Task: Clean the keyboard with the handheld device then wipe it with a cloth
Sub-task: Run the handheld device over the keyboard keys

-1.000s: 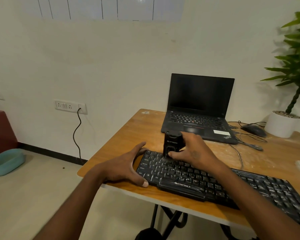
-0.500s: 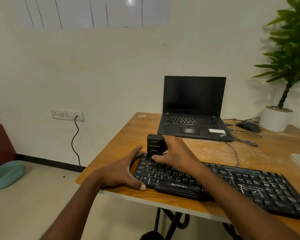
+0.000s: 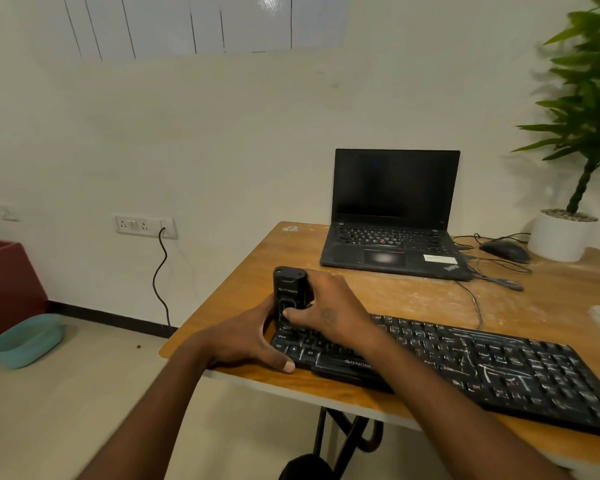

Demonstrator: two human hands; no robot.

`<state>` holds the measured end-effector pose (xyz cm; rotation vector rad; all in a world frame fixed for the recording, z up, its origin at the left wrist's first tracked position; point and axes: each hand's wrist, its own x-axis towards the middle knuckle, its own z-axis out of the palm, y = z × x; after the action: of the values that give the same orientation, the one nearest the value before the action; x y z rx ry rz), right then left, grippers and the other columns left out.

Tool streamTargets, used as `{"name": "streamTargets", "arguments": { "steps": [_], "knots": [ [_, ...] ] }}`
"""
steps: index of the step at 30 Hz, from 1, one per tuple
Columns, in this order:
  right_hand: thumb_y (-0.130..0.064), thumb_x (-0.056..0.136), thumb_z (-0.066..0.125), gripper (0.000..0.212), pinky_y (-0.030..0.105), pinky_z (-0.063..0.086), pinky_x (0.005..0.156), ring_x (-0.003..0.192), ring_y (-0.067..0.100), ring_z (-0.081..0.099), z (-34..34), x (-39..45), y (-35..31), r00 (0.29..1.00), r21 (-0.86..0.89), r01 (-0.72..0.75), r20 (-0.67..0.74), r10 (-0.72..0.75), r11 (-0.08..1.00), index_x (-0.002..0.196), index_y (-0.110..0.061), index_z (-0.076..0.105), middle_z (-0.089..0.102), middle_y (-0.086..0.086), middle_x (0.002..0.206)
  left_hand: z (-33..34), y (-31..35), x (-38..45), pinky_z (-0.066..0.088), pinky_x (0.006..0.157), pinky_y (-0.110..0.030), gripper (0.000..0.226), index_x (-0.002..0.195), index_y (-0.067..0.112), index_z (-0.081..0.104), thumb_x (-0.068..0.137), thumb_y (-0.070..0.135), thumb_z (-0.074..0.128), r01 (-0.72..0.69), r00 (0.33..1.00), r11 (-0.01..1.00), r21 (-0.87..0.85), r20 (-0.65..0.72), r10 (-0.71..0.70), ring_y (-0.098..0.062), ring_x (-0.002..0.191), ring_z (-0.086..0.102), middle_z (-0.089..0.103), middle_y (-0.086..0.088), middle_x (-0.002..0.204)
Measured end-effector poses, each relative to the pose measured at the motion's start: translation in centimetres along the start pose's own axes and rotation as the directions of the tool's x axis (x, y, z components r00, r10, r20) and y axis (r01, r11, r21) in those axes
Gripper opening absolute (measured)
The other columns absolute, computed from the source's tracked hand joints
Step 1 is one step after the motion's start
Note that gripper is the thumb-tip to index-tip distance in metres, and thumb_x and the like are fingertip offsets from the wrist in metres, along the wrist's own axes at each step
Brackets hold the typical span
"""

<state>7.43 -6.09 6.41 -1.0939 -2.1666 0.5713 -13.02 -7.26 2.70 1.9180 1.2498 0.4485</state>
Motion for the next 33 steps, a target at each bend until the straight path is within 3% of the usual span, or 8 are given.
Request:
{"name": "streamTargets", "arguments": {
  "steps": [5, 10, 14, 19, 23, 27, 30, 33],
  "knots": [
    [-0.024, 0.081, 0.081, 0.041, 0.016, 0.05, 0.072, 0.092, 0.001, 0.062, -2.1, -1.7, 0.7, 1.0, -0.018, -0.016, 0.014, 0.016, 1.0, 0.118, -0.026, 0.063, 0.068, -0.012, 0.103, -0.1, -0.3, 0.0, 0.044, 0.112, -0.034, 0.127, 0.154, 0.056, 0.006, 0.067, 0.04, 0.095, 0.02, 1.0, 1.0, 0.002, 0.002, -0.02, -0.006, 0.132, 0.048, 0.038, 0.02, 0.152],
    [-0.026, 0.08, 0.083, 0.041, 0.018, 0.055, 0.074, 0.091, -0.001, 0.063, -4.6, -4.3, 1.5, 0.998, -0.02, -0.068, -0.002, 0.068, 0.998, 0.11, -0.04, 0.058, 0.067, -0.016, 0.1, -0.1, -0.6, 0.2, 0.043, 0.102, -0.019, 0.13, 0.157, 0.053, 0.0, 0.069, 0.036, 0.094, 0.035, 0.999, 0.999, 0.005, 0.008, -0.035, -0.001, 0.128, 0.046, 0.033, 0.027, 0.144],
    [-0.025, 0.082, 0.081, 0.044, 0.018, 0.054, 0.077, 0.094, 0.0, 0.063, -2.6, -3.4, 0.4, 0.999, 0.004, -0.05, -0.003, 0.05, 0.999, 0.12, -0.028, 0.061, 0.066, -0.015, 0.104, -0.1, -0.5, 0.2, 0.044, 0.105, -0.022, 0.127, 0.157, 0.053, 0.002, 0.07, 0.036, 0.094, 0.018, 1.0, 1.0, 0.005, 0.004, -0.018, -0.004, 0.131, 0.047, 0.035, 0.024, 0.15],
    [-0.023, 0.08, 0.08, 0.046, 0.019, 0.053, 0.075, 0.093, 0.007, 0.065, 0.5, -1.1, -0.9, 1.0, 0.032, -0.007, 0.015, 0.007, 0.999, 0.123, -0.021, 0.063, 0.07, -0.006, 0.105, 0.0, 0.0, 0.1, 0.042, 0.099, -0.016, 0.1, 0.148, 0.044, 0.024, 0.074, 0.032, 0.091, 0.03, 1.0, 0.999, 0.04, -0.005, -0.03, 0.004, 0.126, 0.046, 0.044, 0.026, 0.141],
    [-0.023, 0.081, 0.08, 0.043, 0.021, 0.056, 0.077, 0.091, 0.004, 0.064, -1.0, -2.4, -0.6, 0.999, 0.023, -0.029, 0.015, 0.029, 0.999, 0.121, -0.025, 0.063, 0.07, -0.01, 0.102, -0.1, -0.3, 0.1, 0.042, 0.112, -0.03, 0.118, 0.155, 0.048, 0.013, 0.07, 0.039, 0.093, 0.009, 1.0, 1.0, 0.025, 0.0, -0.009, -0.003, 0.134, 0.045, 0.04, 0.021, 0.151],
    [-0.026, 0.081, 0.081, 0.046, 0.023, 0.056, 0.083, 0.096, 0.001, 0.062, -4.0, -5.2, 0.5, 0.996, -0.006, -0.082, 0.023, 0.082, 0.997, 0.122, -0.033, 0.06, 0.067, -0.016, 0.105, -0.2, -0.5, 0.2, 0.043, 0.103, -0.02, 0.13, 0.157, 0.052, -0.002, 0.07, 0.038, 0.093, 0.034, 0.999, 0.999, 0.029, 0.012, -0.035, -0.002, 0.128, 0.046, 0.032, 0.024, 0.147],
    [-0.027, 0.081, 0.081, 0.045, 0.021, 0.055, 0.081, 0.096, -0.001, 0.062, -4.1, -5.9, 0.3, 0.996, -0.002, -0.091, 0.012, 0.091, 0.996, 0.121, -0.033, 0.061, 0.066, -0.017, 0.104, -0.1, -0.5, 0.2, 0.043, 0.1, -0.018, 0.129, 0.157, 0.052, -0.003, 0.072, 0.036, 0.092, 0.032, 0.999, 0.999, 0.022, 0.014, -0.032, -0.001, 0.126, 0.046, 0.032, 0.026, 0.143],
    [-0.025, 0.08, 0.081, 0.043, 0.027, 0.058, 0.082, 0.092, 0.002, 0.064, -2.2, -5.1, -1.1, 0.999, 0.025, -0.048, 0.003, 0.047, 0.999, 0.119, -0.029, 0.064, 0.069, -0.013, 0.102, 0.0, -0.4, 0.1, 0.042, 0.111, -0.026, 0.123, 0.157, 0.05, 0.008, 0.07, 0.036, 0.094, -0.004, 1.0, 1.0, 0.012, -0.002, 0.004, -0.001, 0.133, 0.045, 0.039, 0.022, 0.151]
  ]
}}
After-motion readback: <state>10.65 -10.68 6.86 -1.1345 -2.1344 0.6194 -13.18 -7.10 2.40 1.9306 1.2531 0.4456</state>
